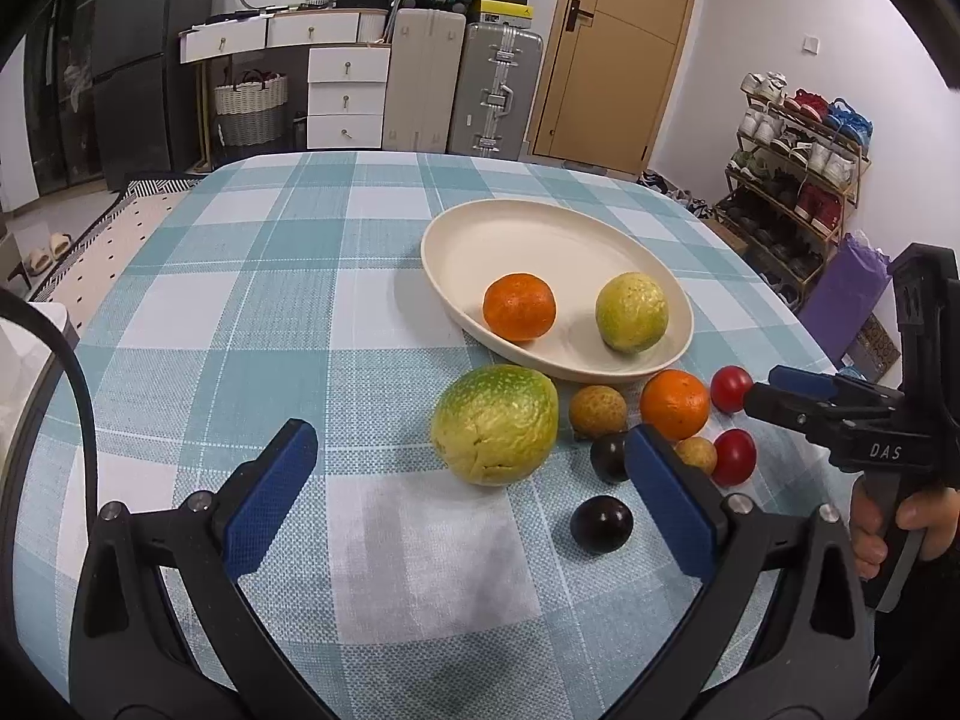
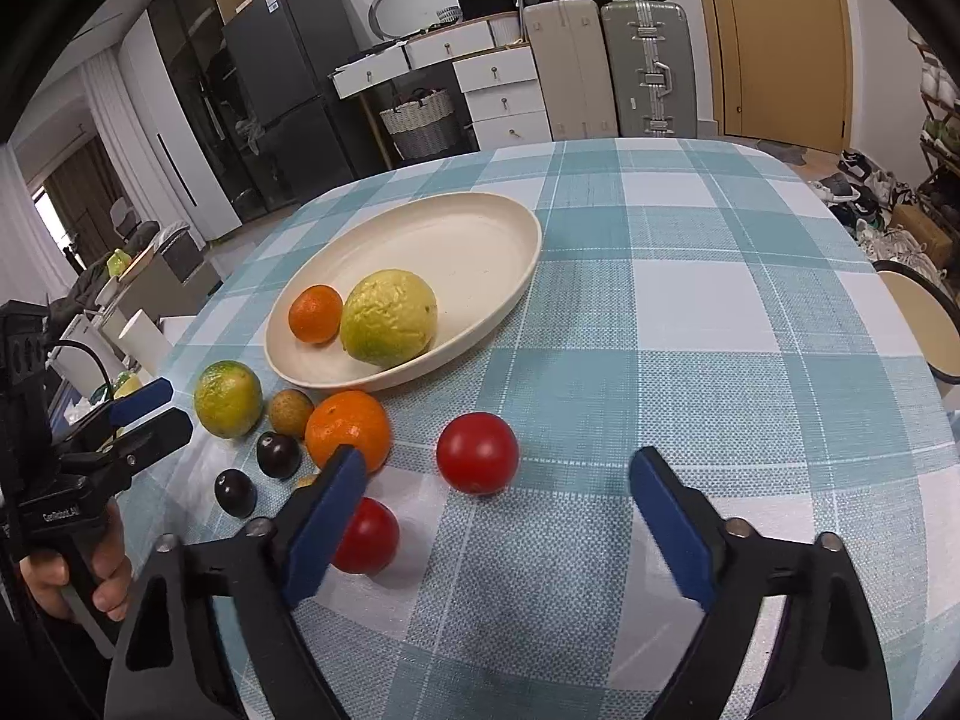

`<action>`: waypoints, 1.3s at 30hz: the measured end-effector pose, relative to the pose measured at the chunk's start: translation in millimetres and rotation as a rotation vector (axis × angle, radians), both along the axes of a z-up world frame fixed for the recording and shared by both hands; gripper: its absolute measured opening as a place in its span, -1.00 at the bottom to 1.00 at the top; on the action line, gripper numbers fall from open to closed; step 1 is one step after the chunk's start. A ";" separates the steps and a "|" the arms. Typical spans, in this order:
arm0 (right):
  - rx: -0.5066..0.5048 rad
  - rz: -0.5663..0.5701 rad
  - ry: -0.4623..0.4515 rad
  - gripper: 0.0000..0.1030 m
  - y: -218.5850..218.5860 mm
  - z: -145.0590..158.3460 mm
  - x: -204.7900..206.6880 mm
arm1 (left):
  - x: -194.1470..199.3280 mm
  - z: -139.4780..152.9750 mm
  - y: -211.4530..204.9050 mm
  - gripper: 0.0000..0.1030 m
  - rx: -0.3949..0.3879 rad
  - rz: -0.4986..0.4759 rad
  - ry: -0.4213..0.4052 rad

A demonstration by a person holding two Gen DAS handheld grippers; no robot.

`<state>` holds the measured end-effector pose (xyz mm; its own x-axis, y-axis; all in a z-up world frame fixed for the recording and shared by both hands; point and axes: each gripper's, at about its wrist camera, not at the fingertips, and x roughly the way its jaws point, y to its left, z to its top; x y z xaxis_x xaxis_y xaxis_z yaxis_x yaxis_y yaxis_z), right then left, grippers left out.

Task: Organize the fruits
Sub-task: 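Grasp a red tomato with the right gripper while the left gripper grasps the bumpy green fruit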

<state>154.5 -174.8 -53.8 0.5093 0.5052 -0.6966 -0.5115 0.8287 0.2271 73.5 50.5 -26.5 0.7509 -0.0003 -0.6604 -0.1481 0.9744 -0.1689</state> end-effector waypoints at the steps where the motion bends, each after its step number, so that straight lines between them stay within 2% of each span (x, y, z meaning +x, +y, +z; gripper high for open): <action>1: 0.003 0.004 0.009 0.59 0.4 -1.0 0.5 | 0.6 -0.3 0.4 0.98 0.001 0.002 0.000; 8: 0.030 0.027 0.033 0.26 4.5 -5.4 -0.9 | 4.7 -2.0 4.5 0.98 -0.013 0.016 0.001; 10: 0.033 0.029 0.046 0.10 5.9 -6.8 -1.1 | 6.2 -2.4 6.1 0.98 -0.017 0.019 -0.003; 17: 0.038 0.018 0.051 0.00 7.9 -7.7 -0.7 | 10.8 -4.4 7.0 0.98 -0.028 0.009 0.006; 25: -0.006 0.017 0.049 -0.24 16.1 -6.6 1.5 | 19.8 -8.1 -0.6 0.90 -0.007 -0.019 0.040; 28: -0.022 0.012 0.048 -0.29 17.2 -6.4 3.0 | 24.8 -11.7 -2.6 0.74 -0.009 -0.034 0.064; 30: -0.027 0.011 0.048 -0.33 17.2 -6.4 3.3 | 26.9 -14.1 -2.7 0.52 -0.015 -0.045 0.076; 31: -0.029 0.011 0.046 -0.35 17.1 -6.5 3.5 | 28.5 -15.6 -2.5 0.47 -0.024 -0.050 0.082; 33: -0.031 0.012 0.048 -0.37 16.6 -6.4 3.9 | 31.2 -17.4 -1.5 0.09 -0.049 -0.064 0.086; 34: -0.028 0.012 0.050 -0.37 16.0 -6.2 4.2 | 31.8 -18.2 -1.4 0.01 -0.055 -0.069 0.090; 35: -0.024 0.011 0.051 -0.38 15.0 -6.2 4.1 | 32.5 -19.2 -1.0 -0.06 -0.052 -0.069 0.094; 39: -0.017 0.008 0.047 -0.39 12.4 -5.6 4.0 | 31.8 -18.8 -2.4 -0.06 -0.051 -0.079 0.083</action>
